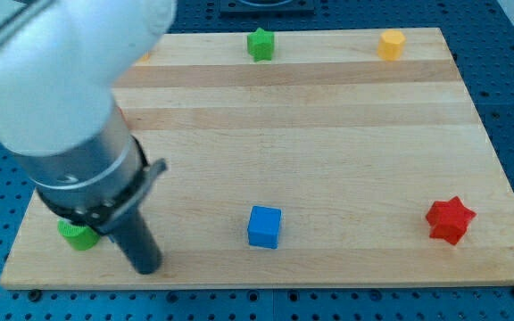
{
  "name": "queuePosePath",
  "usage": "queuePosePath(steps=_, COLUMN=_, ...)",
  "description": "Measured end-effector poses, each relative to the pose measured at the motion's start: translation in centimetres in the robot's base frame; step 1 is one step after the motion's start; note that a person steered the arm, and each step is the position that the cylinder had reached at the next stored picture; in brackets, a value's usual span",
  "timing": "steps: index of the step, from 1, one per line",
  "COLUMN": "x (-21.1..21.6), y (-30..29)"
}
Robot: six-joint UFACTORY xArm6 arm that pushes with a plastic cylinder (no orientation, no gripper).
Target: Move the blue cube to top side of the blue triangle
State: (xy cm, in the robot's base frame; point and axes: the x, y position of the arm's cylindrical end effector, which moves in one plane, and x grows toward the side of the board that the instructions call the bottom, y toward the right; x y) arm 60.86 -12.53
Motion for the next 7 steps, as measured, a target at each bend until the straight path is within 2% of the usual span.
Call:
queuePosePath(steps=4, x=0.5, y=13.8)
queuePosePath(steps=7, x=-1.6, y=15.4)
